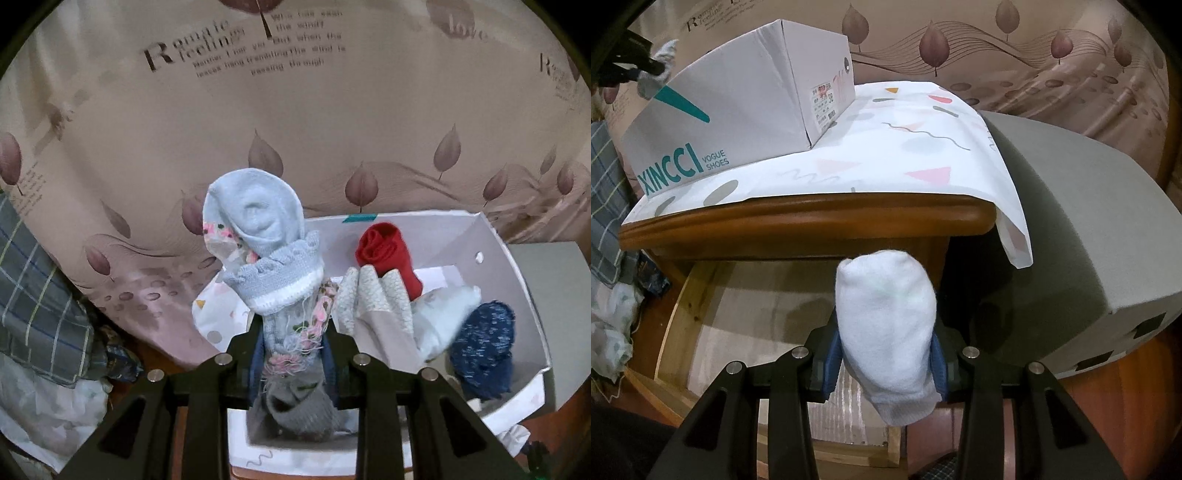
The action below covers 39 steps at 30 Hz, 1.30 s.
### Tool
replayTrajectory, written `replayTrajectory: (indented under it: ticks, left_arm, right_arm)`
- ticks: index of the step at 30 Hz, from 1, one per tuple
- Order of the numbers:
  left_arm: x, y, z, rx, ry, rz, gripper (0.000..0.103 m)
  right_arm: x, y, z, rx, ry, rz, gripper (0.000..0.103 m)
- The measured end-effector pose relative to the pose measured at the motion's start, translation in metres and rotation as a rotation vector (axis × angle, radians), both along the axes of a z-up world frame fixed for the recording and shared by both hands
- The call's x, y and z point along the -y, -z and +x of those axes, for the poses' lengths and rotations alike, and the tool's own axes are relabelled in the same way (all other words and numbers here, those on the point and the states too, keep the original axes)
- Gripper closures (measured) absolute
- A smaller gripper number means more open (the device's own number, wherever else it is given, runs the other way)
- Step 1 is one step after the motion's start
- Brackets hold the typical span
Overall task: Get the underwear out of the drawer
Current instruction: 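Carry the grey floral underwear with the left tool over the white box, then lower the grey floral underwear into the box and open the left tool, then withdraw the left tool from the box toward the dresser edge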
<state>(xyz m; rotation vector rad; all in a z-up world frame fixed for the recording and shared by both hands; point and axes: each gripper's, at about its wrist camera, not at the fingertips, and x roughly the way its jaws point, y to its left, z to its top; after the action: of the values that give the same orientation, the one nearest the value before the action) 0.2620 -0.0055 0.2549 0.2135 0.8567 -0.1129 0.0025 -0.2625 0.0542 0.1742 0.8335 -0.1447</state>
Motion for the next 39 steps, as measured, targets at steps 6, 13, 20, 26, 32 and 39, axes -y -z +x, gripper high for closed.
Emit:
replayTrajectory:
  ticks: [6,13,20,26,32,39]
  left_arm:
    - [0.006,0.031,0.019,-0.049,0.008,0.04,0.071]
    - [0.013,0.051,0.028,-0.07,-0.015,0.042,0.069]
    - [0.013,0.049,0.024,-0.053,-0.042,0.038,0.055]
    - [0.012,0.04,0.014,-0.031,-0.048,0.032,0.048]
    - [0.013,0.022,-0.007,0.04,-0.048,0.04,0.048]
    - [0.008,0.001,-0.064,0.179,-0.047,0.058,0.048]
  right_arm:
    - [-0.002,0.002,0.002,-0.007,-0.009,0.001,0.066]
    - [-0.005,0.004,0.002,-0.016,-0.019,-0.013,0.066]
    - [-0.007,0.005,0.003,-0.02,-0.021,-0.014,0.066]
    - [-0.007,0.004,0.002,-0.02,-0.02,-0.017,0.065]
    - [-0.009,0.004,0.003,-0.02,-0.025,-0.021,0.065]
    - [-0.01,0.004,0.005,-0.019,-0.033,-0.022,0.065]
